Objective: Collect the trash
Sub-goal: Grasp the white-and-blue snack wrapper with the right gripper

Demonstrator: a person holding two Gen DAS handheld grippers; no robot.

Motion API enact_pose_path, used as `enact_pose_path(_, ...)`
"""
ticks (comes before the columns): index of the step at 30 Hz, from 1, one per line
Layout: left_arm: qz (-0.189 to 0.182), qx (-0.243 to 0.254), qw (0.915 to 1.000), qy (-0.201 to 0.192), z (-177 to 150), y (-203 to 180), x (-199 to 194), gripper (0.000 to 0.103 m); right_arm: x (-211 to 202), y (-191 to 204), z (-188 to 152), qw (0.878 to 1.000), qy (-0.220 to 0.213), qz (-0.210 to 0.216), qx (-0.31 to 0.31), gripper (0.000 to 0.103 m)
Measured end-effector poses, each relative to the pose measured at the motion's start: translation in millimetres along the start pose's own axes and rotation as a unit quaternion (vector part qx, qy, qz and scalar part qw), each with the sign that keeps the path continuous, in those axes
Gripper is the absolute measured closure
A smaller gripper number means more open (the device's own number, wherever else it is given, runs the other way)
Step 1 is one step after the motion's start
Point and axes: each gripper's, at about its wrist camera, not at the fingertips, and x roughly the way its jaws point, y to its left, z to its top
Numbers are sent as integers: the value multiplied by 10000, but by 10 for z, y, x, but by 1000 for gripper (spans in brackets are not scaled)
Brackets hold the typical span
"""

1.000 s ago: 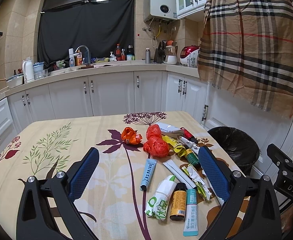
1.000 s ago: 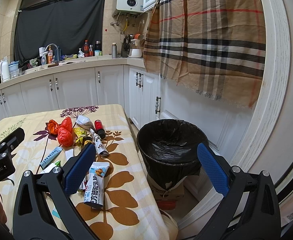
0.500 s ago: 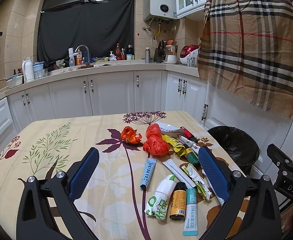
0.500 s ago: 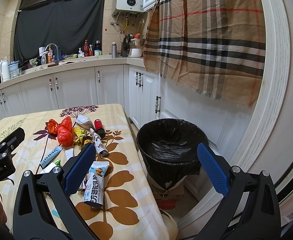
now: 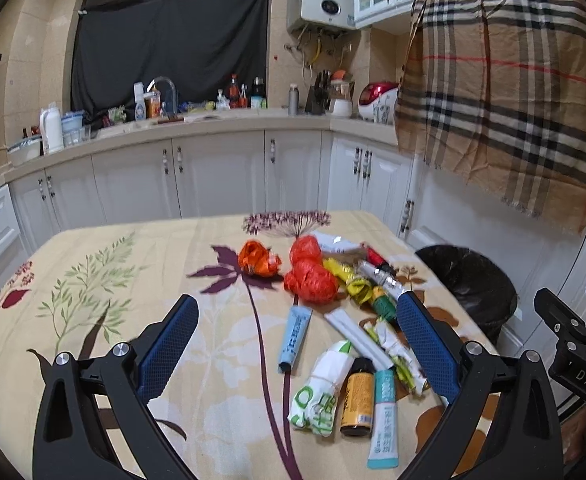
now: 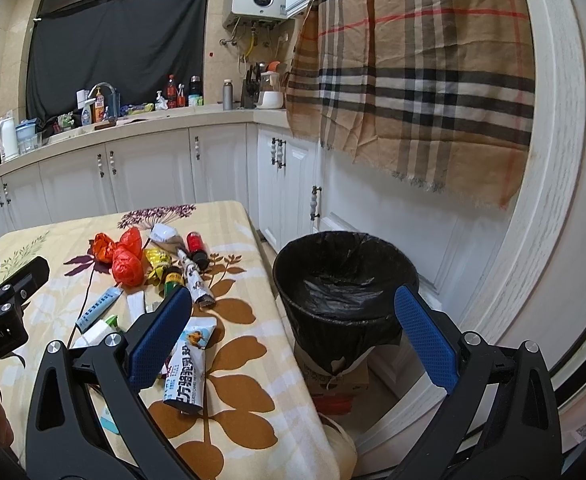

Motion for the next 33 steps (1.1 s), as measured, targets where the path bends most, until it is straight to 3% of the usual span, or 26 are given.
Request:
enact_pose_path(9,168,1,9989,429,-172,200,136,8,155,189,-159,9991,266,247,-207,4)
enact_pose_path(10,221,7,9987,461,-199,226,149,11,172,212,-172,9989,305,289,-227,4)
enact_pose_path(13,279,22,9976,629,-248,273,206,35,229,288,-213,9980,408,395,-288,5)
enact_pose_path(16,293,-14,9968,742,-299,337,252,35,258,358,-249,9971,487,495,-326,6)
enact_pose_path(19,290,-18,9965,786,-324,378,272,35,304,429,-281,9955,602,625,-391,19)
enact_pose_path(24,310,-29,9961,827,-351,451,293,45,373,533,-339,9923,814,820,-455,25)
enact_pose_path(29,350,-91,9952,909,-381,534,333,45,462,635,-388,9884,1030,957,-568,45)
enact_pose_path(33,333,-133,9947,962,-397,575,356,45,517,670,-417,9863,1151,1028,-577,52)
